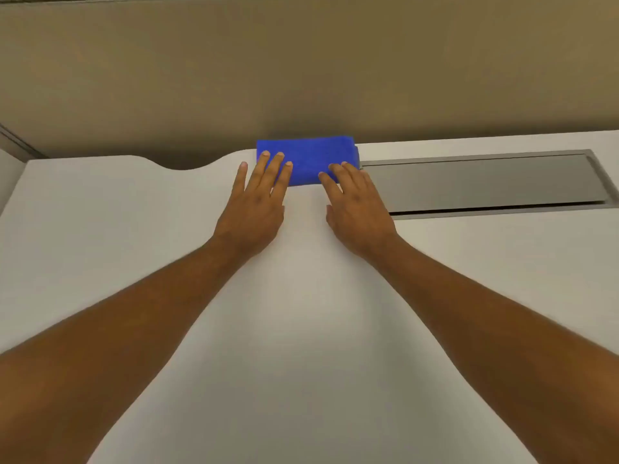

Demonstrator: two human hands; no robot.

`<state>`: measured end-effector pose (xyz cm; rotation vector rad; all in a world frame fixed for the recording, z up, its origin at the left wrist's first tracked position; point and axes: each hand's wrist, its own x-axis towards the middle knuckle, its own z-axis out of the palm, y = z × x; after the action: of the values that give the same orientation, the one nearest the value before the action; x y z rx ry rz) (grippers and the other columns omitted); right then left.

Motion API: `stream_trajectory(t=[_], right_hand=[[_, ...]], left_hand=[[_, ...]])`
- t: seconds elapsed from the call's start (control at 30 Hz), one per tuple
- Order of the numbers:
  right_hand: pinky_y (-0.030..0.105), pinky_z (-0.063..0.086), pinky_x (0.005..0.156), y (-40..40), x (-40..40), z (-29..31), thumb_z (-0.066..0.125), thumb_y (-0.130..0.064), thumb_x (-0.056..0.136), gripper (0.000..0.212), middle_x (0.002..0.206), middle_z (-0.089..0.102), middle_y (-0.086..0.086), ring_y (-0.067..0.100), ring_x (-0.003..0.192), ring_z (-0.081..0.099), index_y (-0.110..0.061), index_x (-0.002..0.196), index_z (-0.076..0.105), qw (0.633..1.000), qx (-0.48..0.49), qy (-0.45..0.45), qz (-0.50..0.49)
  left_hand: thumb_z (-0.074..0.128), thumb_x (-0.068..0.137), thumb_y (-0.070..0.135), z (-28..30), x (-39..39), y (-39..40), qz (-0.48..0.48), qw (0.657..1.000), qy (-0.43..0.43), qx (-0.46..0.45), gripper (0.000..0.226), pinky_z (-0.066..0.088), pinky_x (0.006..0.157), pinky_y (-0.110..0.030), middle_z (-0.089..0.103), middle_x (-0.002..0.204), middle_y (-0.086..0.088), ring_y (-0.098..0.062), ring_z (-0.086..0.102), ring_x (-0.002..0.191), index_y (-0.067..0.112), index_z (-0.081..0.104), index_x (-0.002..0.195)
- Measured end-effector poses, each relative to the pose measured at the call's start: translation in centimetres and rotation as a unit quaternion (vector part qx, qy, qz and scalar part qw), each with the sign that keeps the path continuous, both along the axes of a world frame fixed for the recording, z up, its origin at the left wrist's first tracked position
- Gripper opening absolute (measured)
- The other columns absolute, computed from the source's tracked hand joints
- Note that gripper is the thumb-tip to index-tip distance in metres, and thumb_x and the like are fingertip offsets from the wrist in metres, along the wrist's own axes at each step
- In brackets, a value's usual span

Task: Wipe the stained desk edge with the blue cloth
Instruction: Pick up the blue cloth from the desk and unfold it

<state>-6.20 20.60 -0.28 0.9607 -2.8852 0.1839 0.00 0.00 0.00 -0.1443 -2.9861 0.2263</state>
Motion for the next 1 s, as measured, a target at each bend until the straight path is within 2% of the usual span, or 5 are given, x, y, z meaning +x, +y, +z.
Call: stream_trajectory(t=[0.3,0.53,0.7,0.83,1.0], right_hand=[[0.049,0.048,0.091,-2.5,-5.0,-0.8,0.057,-0.003,0.093,0.041,0.120,0.069,0.015,0.038,0.106,0.063,-0.009,0.134,0.061,0.999,-0.015,0.030,0.023],[0.043,0.042,0.096,-0.5,-2.9,2.4,0.054,-0.001,0.091,0.044,0.121,0.072,0.007,0.033,0.108,0.063,-0.015,0.131,0.067,0.992,-0.127,-0.020,-0.011],[0.046,0.049,0.095,1.5,3.1,6.4,0.059,0.001,0.090,0.035,0.112,0.075,0.005,0.028,0.100,0.067,-0.010,0.121,0.072,0.967,-0.251,-0.033,-0.011],[0.044,0.053,0.099,2.1,8.8,9.3,0.059,-0.003,0.094,0.034,0.116,0.074,0.001,0.021,0.104,0.066,-0.015,0.124,0.070,0.957,-0.271,-0.105,-0.007],[0.019,0.049,0.087,1.6,18.4,12.3,0.063,-0.008,0.096,0.034,0.118,0.070,-0.007,0.010,0.102,0.064,-0.022,0.126,0.067,0.934,-0.316,-0.164,-0.011]], left_hand=[[0.054,0.094,0.006,0.0,-6.0,-2.2,0.012,0.996,-0.007,0.089,0.045,0.042,0.107,-0.049,0.069,0.127,-0.022,-0.043,0.061,0.115,0.000,0.064,0.137],[0.063,0.086,0.004,3.2,-2.3,0.0,0.025,0.941,0.068,0.330,0.026,0.052,0.087,-0.038,0.075,0.102,-0.009,-0.027,0.066,0.094,0.005,0.077,0.107],[0.068,0.076,0.010,7.5,4.1,2.0,0.106,0.849,0.032,0.516,0.020,0.056,0.076,-0.027,0.078,0.093,0.004,-0.015,0.070,0.085,0.017,0.079,0.093],[0.068,0.074,0.016,11.1,10.7,2.8,0.180,0.706,-0.026,0.684,0.026,0.061,0.070,-0.028,0.080,0.096,0.005,-0.014,0.074,0.085,0.020,0.079,0.097],[0.070,0.084,0.018,14.2,19.7,2.9,0.207,0.603,-0.064,0.768,0.023,0.059,0.061,-0.029,0.078,0.089,0.000,-0.013,0.073,0.076,0.025,0.077,0.104]])
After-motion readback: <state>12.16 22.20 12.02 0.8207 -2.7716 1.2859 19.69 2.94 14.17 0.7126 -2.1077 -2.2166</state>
